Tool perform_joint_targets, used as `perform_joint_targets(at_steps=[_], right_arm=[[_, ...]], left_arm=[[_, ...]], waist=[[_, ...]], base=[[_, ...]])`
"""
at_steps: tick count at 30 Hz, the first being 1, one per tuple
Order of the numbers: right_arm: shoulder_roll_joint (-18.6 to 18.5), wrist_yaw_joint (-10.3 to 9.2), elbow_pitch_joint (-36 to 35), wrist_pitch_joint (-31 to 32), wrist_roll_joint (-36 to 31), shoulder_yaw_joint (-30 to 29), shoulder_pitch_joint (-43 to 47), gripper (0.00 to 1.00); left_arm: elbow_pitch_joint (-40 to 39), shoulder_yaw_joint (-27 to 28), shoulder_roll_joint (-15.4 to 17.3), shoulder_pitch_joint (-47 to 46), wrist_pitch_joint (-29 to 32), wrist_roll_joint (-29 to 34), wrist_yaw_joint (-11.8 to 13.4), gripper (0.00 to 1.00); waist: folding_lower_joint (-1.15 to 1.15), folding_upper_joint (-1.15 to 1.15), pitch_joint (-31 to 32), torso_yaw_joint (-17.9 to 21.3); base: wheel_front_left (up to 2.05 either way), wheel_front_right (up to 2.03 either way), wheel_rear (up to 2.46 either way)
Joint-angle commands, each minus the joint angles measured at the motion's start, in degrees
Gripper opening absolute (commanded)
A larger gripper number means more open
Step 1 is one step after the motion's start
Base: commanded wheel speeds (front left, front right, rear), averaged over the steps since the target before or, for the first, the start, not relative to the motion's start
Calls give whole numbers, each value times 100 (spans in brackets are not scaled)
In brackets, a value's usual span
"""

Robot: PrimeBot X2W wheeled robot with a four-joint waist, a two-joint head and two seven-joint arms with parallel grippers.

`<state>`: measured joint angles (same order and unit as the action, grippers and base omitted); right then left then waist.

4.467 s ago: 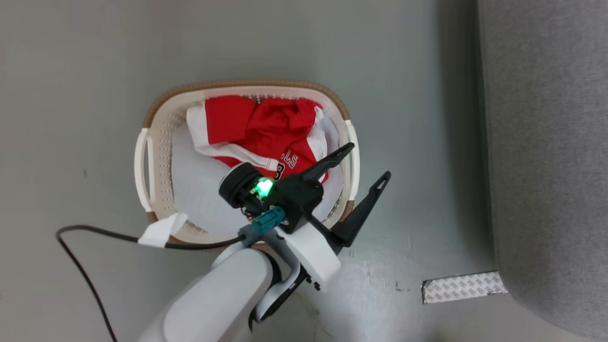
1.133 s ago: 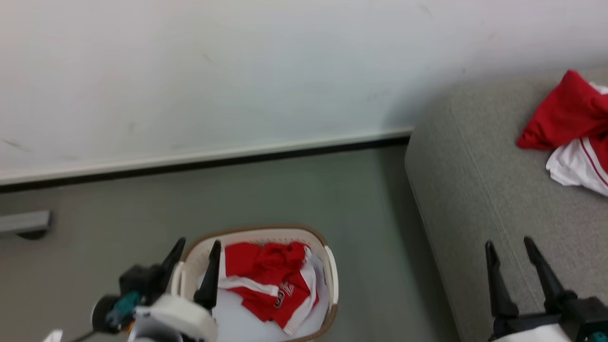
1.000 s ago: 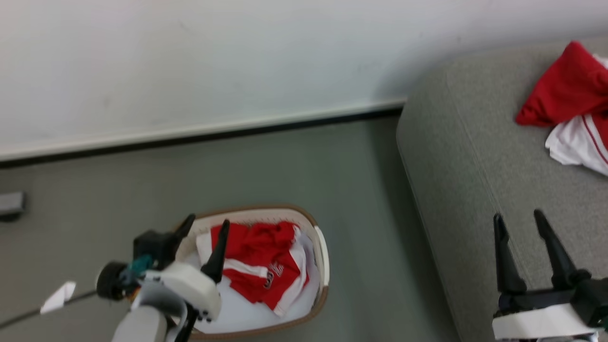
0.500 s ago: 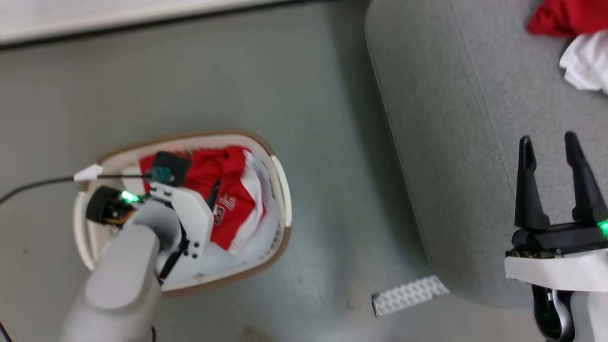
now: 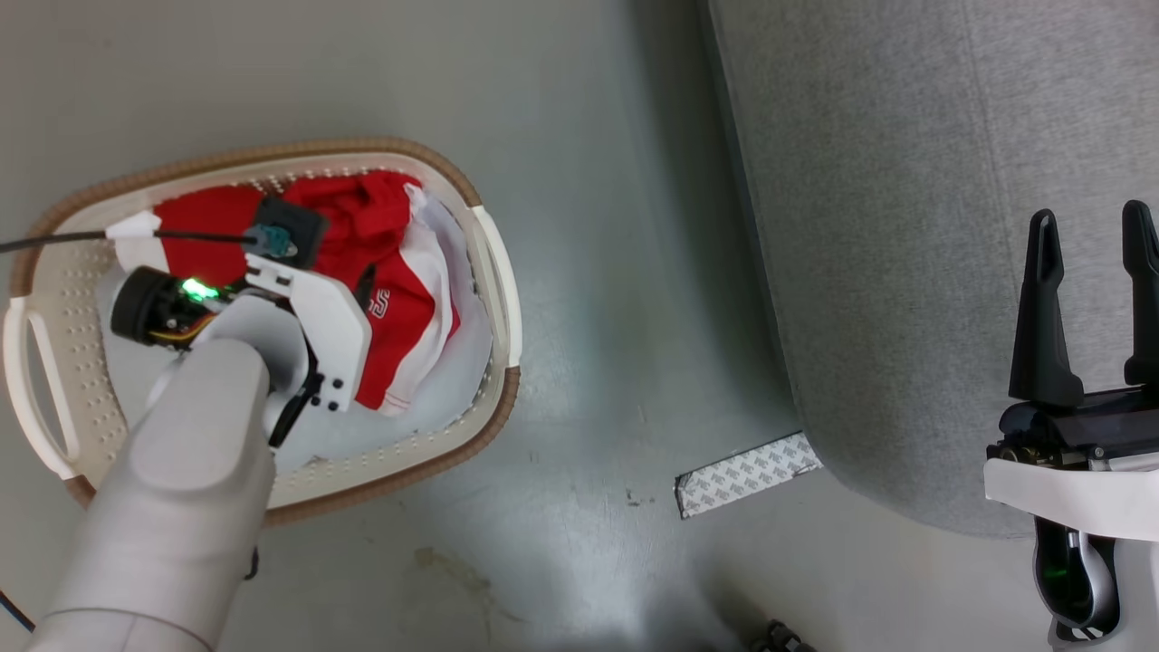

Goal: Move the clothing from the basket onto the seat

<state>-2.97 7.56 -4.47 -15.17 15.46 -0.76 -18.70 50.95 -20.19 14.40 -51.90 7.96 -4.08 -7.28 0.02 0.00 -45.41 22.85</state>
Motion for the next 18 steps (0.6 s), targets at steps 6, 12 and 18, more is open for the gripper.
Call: perform_joint_targets(at_steps=[6,12,18], right_arm=[[8,-15,-84,3,34,17,-97,100],[8,-15,-187,3,76,-6,-100,100],[8,-15,-191,3,129,-20,-33,100]], left_arm=[[346,-71,-33,-287,-136,25,17,100],[641,-159,-72,-481,-115,76,130,100],[915,-256,-134,-597,-193,104,209,100]], waist=[[-2,0,-252,-35],[-2,0,-430,-39],[-2,0,-516,-62]], base=[[0,0,0],[0,0,0],[0,0,0]])
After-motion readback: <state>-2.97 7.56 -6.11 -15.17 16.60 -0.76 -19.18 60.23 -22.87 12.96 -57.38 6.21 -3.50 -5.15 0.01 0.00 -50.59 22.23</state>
